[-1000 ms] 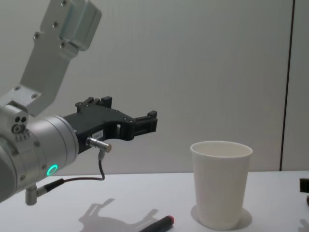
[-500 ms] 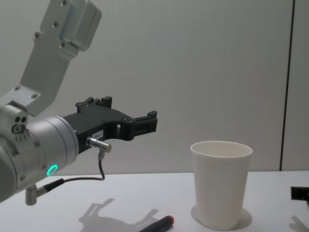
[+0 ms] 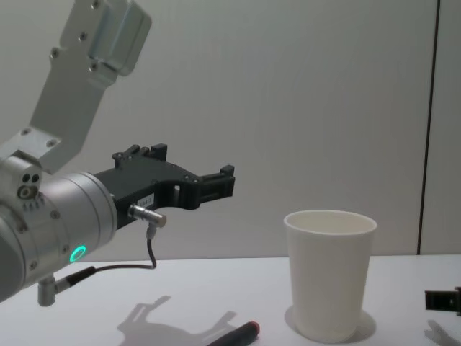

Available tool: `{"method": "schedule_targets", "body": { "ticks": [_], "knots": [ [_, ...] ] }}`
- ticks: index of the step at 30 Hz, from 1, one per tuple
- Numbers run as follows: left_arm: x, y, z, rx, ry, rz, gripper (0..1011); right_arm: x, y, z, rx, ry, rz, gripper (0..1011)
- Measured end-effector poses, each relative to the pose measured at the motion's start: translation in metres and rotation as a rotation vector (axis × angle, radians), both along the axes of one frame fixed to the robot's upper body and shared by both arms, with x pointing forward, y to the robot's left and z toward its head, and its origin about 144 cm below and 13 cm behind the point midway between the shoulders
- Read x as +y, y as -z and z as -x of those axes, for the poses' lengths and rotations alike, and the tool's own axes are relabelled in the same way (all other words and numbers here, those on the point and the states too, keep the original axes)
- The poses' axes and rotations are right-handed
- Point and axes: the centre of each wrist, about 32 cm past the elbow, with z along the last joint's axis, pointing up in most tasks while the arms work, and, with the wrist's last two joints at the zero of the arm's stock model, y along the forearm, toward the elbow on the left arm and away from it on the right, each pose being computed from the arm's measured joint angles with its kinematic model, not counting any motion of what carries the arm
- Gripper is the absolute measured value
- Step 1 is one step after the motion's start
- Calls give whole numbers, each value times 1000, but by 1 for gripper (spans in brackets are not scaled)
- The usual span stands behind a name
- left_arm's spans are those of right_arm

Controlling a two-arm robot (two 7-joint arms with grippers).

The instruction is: Place the pen into the pen holder.

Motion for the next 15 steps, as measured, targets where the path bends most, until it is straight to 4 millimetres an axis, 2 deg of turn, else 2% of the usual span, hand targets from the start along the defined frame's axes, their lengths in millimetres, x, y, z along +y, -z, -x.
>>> {"method": "schedule_targets", "body": {
  "ticks": [15],
  "knots": [
    [0,0,0,0,0,0,1001,3,6,-7,29,27,8,1002]
  ]
}}
